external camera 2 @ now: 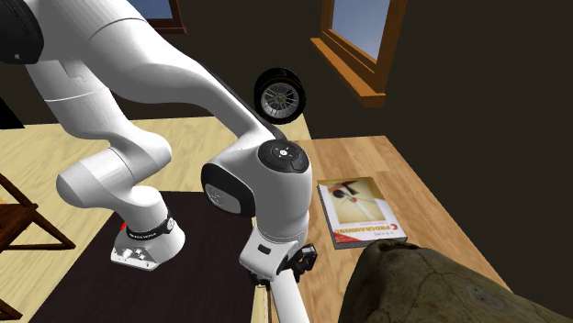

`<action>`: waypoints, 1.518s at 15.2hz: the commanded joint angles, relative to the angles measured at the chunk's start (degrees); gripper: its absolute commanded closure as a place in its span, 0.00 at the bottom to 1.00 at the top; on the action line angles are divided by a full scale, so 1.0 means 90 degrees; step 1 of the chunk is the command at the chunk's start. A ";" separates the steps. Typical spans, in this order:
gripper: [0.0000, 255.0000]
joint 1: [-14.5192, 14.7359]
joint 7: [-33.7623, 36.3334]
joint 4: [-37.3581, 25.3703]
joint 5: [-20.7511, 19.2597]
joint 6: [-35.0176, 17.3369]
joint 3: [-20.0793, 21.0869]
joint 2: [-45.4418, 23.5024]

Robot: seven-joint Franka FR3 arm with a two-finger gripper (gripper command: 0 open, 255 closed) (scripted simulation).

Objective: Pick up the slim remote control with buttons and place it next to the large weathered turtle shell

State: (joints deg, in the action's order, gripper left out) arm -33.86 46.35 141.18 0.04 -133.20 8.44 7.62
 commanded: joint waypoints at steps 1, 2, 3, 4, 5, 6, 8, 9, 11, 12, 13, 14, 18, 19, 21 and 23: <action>1.00 -0.0001 0.0002 -0.0001 -0.0002 -0.0014 0.0000 -0.0010; 1.00 -0.0001 0.0002 -0.0001 -0.0002 -0.0014 0.0000 -0.0010; 1.00 -0.0001 0.0002 -0.0001 -0.0002 -0.0014 0.0000 -0.0010; 1.00 -0.0001 0.0002 -0.0001 -0.0002 -0.0014 0.0000 -0.0010; 1.00 -0.0001 0.0002 -0.0001 -0.0002 -0.0014 0.0000 -0.0010; 0.00 -0.0001 0.0002 -0.0001 -0.0002 -0.0013 0.0000 -0.0010; 0.00 0.0000 0.0002 -0.0002 -0.0002 -0.0013 0.0001 -0.0010; 0.00 0.0000 0.0002 -0.0002 -0.0002 -0.0012 0.0001 -0.0010; 0.00 0.0000 0.0002 -0.0002 -0.0002 -0.0012 0.0001 -0.0010; 0.00 0.0005 -0.0018 -0.0092 0.0024 0.0219 -0.0005 0.0133; 0.00 0.0010 -0.0036 -0.0193 0.0047 0.0451 -0.0010 0.0266; 0.00 0.0014 -0.0050 -0.0302 0.0066 0.0682 -0.0016 0.0389; 0.00 0.0018 -0.0061 -0.0393 0.0079 0.0863 -0.0022 0.0479; 0.00 0.0018 -0.0061 -0.0393 0.0079 0.0863 -0.0022 0.0479; 0.00 0.0018 -0.0061 -0.0393 0.0079 0.0863 -0.0022 0.0479; 0.00 0.0018 -0.0061 -0.0393 0.0079 0.0863 -0.0022 0.0479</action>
